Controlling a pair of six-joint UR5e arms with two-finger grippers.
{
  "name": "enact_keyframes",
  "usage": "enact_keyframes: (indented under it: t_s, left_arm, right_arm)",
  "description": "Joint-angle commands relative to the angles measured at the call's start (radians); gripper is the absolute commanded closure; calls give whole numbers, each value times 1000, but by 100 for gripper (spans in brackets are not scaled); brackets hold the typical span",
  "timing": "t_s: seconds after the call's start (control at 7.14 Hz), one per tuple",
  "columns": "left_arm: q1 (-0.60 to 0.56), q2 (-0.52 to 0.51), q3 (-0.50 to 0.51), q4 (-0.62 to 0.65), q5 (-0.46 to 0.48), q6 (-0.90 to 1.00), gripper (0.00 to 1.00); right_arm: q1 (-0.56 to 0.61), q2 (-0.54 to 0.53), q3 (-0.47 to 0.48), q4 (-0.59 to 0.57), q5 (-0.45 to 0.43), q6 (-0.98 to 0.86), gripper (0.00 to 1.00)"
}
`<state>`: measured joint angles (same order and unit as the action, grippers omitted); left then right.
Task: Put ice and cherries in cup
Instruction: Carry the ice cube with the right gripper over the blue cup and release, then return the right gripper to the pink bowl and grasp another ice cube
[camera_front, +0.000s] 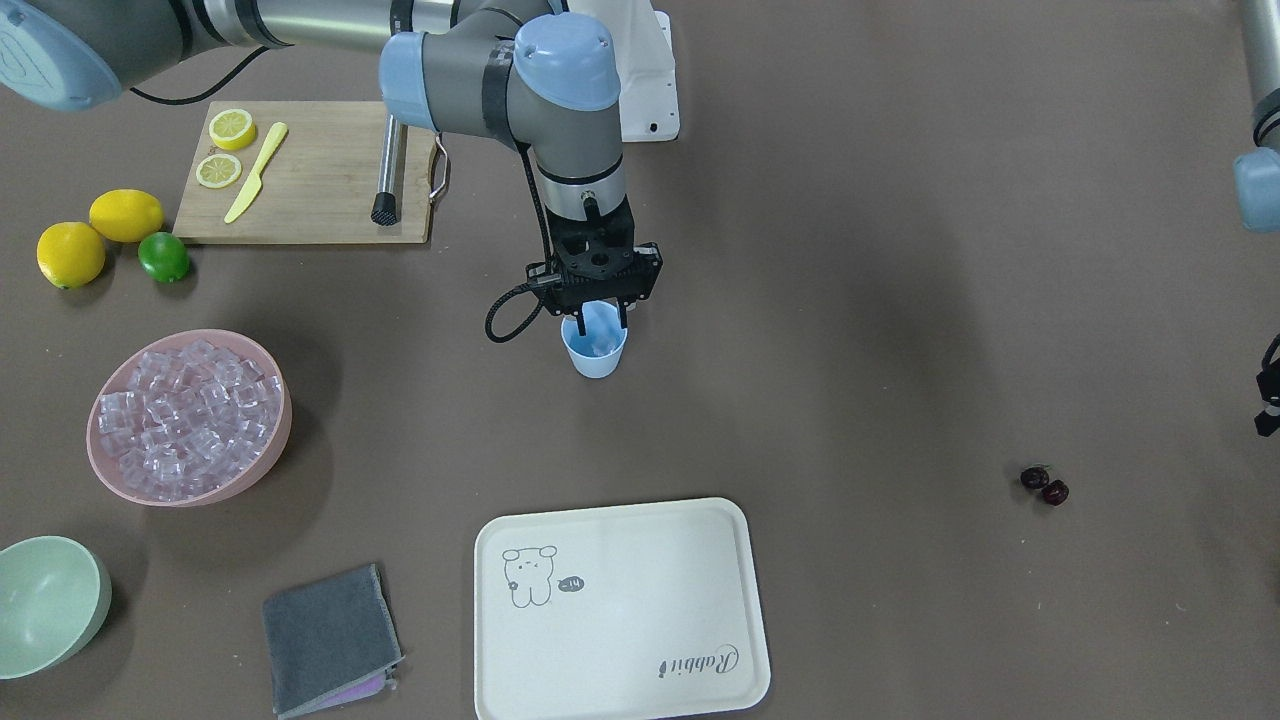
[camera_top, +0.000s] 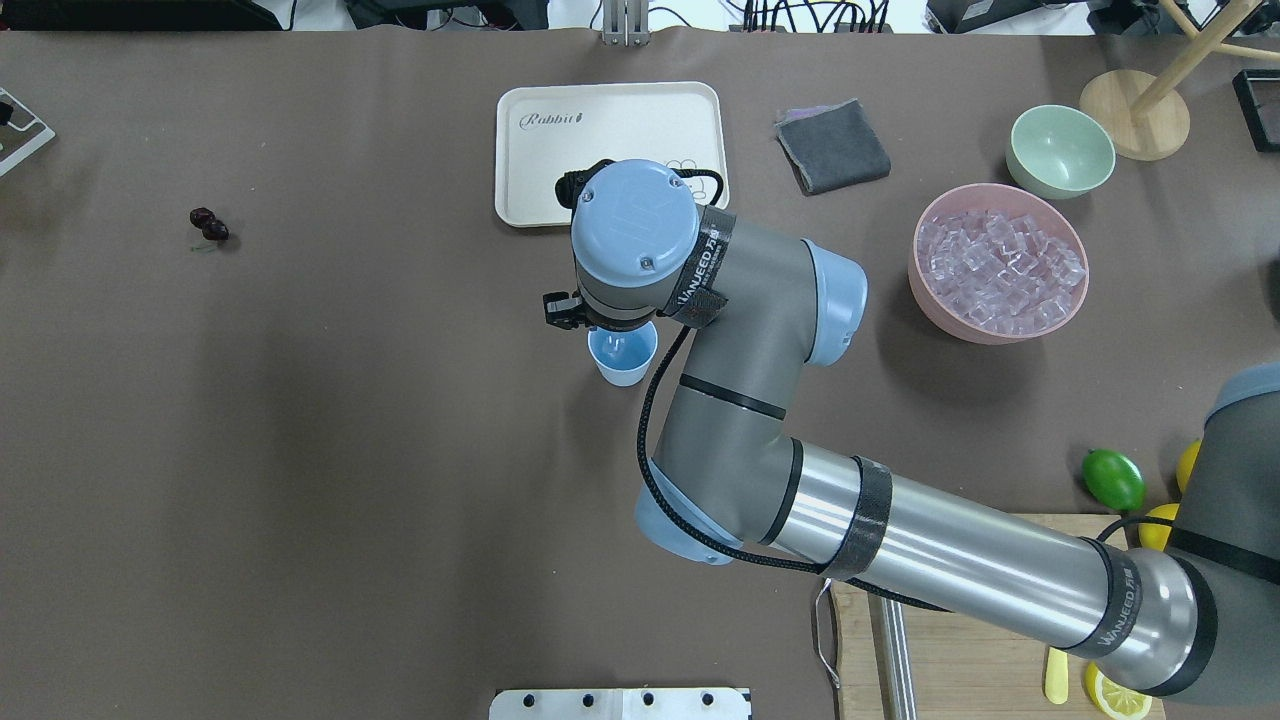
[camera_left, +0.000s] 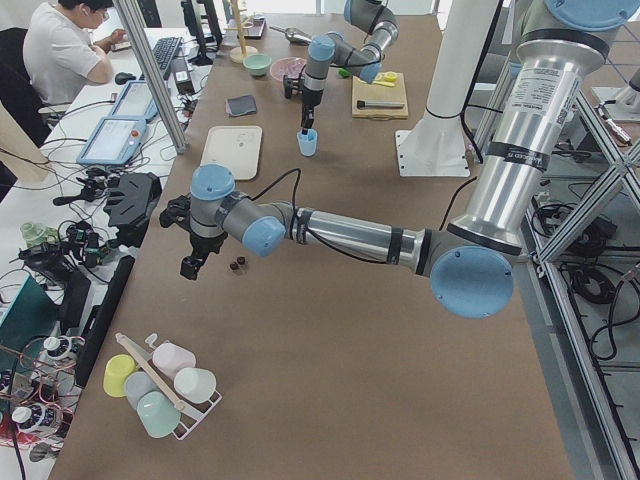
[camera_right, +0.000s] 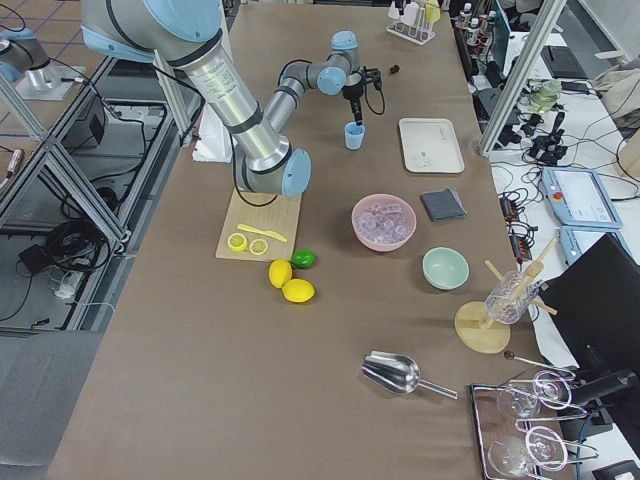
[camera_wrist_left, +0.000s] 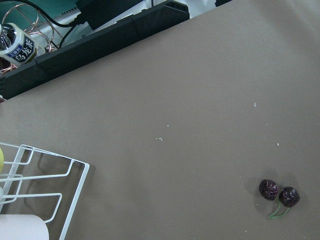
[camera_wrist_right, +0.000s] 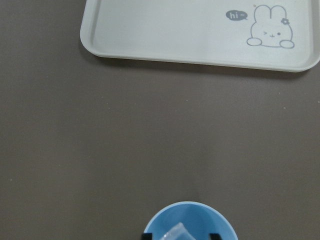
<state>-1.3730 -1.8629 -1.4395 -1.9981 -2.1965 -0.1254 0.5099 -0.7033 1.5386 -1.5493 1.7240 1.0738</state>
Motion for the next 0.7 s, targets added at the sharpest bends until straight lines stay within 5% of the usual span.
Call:
enact_keyframes:
  t_s: [0.0, 0.28, 0.42, 0.56]
  left_arm:
    - [0, 1, -1, -2, 0, -6, 2]
    - [0, 1, 2, -2, 0, -5, 2]
    - [2, 1, -2, -2, 0, -11, 2]
    - [2, 5, -12, -4, -2, -32, 2]
  right_arm:
    - [15, -2, 0, 0, 3, -11, 16]
    - [170, -77, 85, -3, 168, -92, 14]
    - [255, -242, 219, -3, 259, -244, 14]
    - [318, -351, 244, 2, 300, -382, 12]
